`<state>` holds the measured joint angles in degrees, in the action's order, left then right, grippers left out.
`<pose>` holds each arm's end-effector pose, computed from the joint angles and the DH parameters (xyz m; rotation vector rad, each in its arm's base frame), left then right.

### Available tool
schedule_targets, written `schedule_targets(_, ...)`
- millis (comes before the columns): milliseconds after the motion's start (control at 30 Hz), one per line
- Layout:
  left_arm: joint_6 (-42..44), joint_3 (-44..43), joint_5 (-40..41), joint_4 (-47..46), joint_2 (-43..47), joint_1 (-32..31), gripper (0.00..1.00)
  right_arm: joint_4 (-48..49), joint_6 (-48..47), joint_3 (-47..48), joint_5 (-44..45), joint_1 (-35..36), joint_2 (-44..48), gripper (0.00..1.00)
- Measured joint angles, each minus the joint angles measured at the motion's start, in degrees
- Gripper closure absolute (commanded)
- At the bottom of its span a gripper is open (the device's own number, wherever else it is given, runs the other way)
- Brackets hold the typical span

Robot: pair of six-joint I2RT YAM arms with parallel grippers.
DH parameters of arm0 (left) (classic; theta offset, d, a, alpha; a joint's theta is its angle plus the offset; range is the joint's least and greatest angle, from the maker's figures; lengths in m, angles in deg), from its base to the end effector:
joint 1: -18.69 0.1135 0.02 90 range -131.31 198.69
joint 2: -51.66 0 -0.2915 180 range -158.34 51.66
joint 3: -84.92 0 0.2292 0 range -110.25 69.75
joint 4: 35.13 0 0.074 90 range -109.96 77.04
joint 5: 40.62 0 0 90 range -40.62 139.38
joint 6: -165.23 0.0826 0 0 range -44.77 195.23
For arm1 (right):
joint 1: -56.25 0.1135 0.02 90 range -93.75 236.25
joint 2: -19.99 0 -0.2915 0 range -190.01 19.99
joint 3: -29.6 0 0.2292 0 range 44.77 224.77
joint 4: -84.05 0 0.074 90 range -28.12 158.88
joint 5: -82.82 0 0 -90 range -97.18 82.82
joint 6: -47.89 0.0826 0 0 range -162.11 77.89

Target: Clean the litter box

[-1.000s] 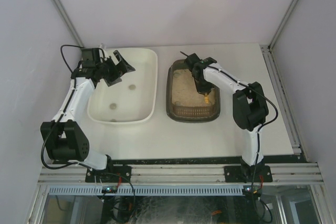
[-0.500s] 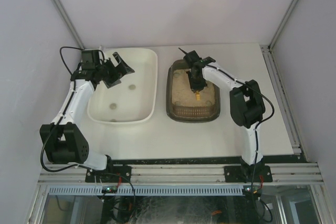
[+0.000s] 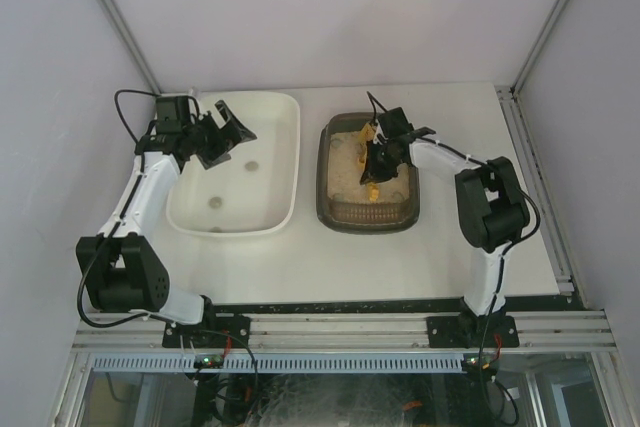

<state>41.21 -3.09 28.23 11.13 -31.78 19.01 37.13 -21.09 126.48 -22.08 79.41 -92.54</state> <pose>0.3281 -0.0280 0.3209 -0.5033 2.2922 -0.7219 0.3808 0.1860 0.1844 -0.1384 2.7342 0.5827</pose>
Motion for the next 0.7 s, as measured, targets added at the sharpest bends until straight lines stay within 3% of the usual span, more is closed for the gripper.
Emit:
schedule_targets(233, 0.0, 0.85, 0.0, -0.07, 0.0, 0.0, 0.0, 5.09, 3.67, -6.54, -9.77, -3.15, 3.89, 1.0)
schedule_targets(700, 0.0, 1.18, 0.24, -0.17, 0.26, -0.02, 0.0, 4.76, 5.84, -9.84, -14.27, -3.37, 14.73, 1.0)
